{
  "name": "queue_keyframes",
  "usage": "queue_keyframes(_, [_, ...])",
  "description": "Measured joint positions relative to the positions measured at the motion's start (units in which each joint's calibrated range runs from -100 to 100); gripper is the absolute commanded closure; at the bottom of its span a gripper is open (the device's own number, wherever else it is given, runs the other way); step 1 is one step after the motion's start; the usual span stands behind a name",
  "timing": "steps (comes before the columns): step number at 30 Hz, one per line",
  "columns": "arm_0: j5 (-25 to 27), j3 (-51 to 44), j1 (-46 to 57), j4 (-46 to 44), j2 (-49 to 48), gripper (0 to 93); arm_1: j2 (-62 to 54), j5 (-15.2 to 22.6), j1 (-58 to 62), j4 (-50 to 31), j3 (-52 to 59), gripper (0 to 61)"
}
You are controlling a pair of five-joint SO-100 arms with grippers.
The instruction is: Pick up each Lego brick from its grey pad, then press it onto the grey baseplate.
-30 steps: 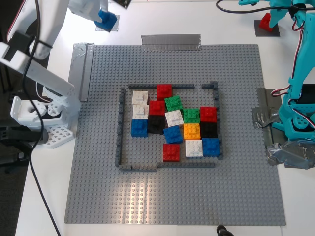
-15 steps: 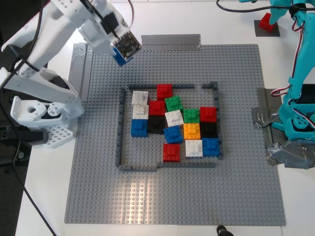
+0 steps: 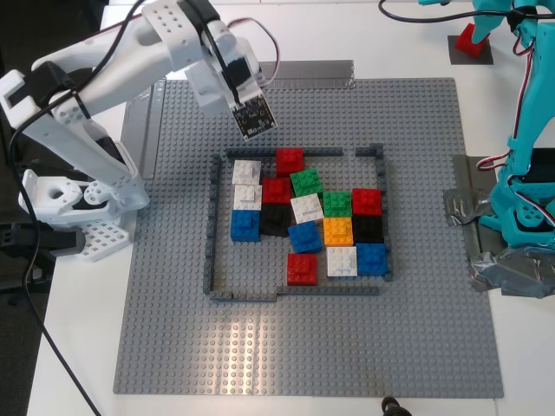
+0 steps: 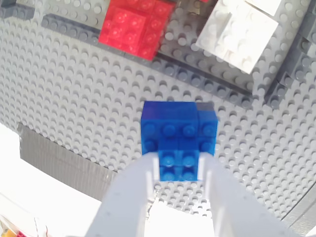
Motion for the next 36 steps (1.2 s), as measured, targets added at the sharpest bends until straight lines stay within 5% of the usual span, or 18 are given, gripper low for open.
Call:
queue_keyframes(14, [0.0,0.0,0.0,0.0,0.08,79.6,3.71,-2.83,5.0,-3.94,1.74,61.3])
queue_keyframes(36, [0.0,-0.1,0.0,-0.35,1.52,79.7,3.71,-2.15,9.64,-4.18,5.13,61.3])
